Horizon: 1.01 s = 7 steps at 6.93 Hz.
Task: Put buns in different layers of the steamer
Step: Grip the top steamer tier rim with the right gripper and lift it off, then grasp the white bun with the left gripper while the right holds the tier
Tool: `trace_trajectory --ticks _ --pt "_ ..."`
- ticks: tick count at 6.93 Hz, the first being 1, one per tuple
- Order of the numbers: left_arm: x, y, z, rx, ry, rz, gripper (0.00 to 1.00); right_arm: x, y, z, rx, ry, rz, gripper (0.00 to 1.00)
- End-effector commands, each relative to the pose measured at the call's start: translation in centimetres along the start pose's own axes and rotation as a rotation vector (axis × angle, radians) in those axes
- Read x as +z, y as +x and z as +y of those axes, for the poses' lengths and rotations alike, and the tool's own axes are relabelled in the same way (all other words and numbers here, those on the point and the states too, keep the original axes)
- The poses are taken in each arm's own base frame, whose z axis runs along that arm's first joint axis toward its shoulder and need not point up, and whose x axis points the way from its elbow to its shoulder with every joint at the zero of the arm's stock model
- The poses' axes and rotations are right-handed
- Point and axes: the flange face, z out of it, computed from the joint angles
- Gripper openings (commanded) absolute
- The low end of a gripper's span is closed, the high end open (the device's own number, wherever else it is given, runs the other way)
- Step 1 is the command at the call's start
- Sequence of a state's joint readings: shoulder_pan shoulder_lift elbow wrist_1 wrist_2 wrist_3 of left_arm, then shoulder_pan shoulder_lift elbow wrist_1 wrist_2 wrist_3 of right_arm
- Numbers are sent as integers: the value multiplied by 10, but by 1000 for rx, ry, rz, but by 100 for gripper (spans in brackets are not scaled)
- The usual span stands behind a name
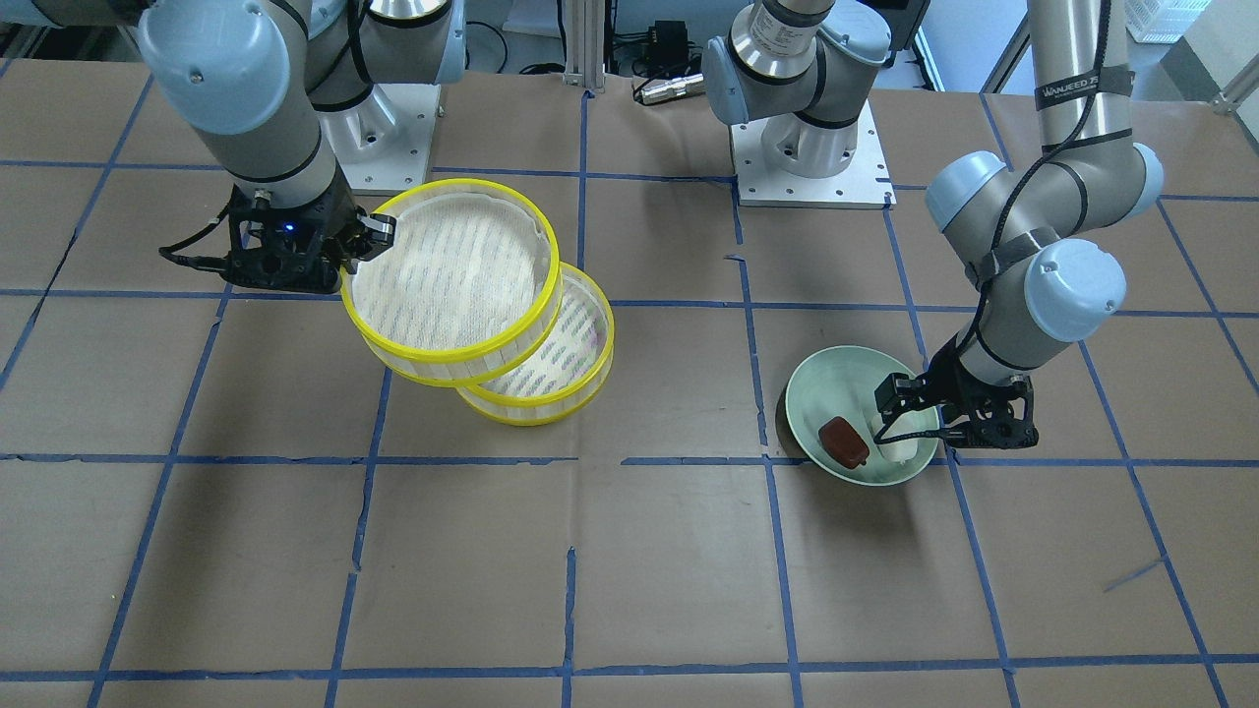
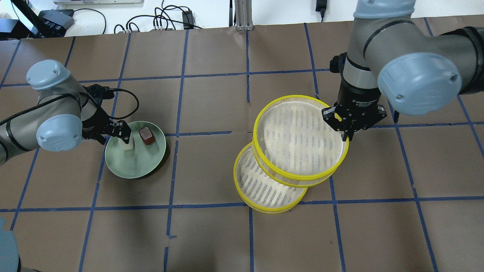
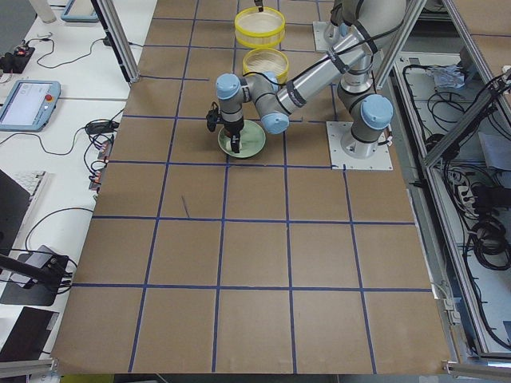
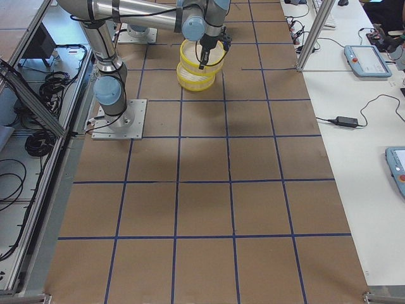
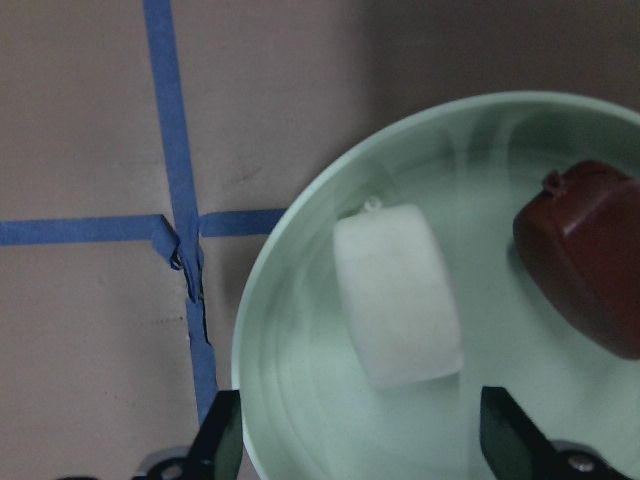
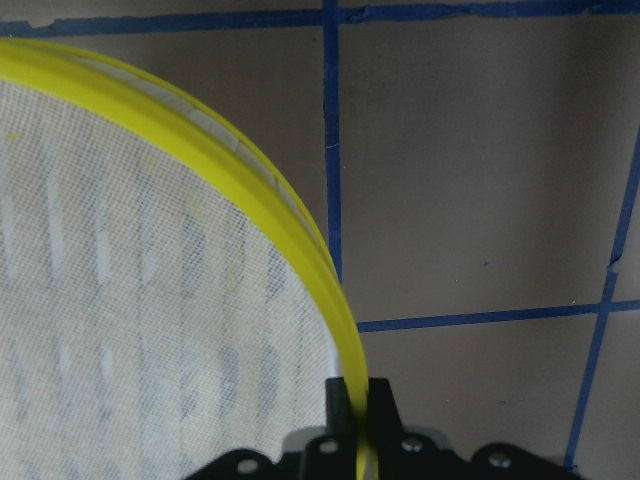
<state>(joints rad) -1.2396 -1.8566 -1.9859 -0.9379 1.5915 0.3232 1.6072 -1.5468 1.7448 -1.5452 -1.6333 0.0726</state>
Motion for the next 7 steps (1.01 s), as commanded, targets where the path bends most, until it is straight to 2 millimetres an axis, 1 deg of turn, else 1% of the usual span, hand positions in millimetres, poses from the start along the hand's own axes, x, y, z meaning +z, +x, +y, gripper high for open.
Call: trace_trajectory --ticks 1,2,3,4,5,6,7 --pt "5 2 -2 -12 -9 10 56 -9 14 0 -18 6 2 16" --pt "9 8 -3 -41 -10 37 55 -12 20 2 -14 4 7 16" --pt "10 10 -3 -41 -12 39 55 -12 21 3 -14 3 7 16" --pt "17 10 -4 -41 -23 42 55 -12 21 3 -13 0 9 16" --pt "18 10 -5 -38 -25 41 39 -11 21 3 -14 -3 9 16" --pt "18 11 -6 -35 -23 38 20 -11 21 3 -14 -3 9 16" --pt "15 13 -5 -29 -19 37 6 -11 21 3 -14 -3 9 16"
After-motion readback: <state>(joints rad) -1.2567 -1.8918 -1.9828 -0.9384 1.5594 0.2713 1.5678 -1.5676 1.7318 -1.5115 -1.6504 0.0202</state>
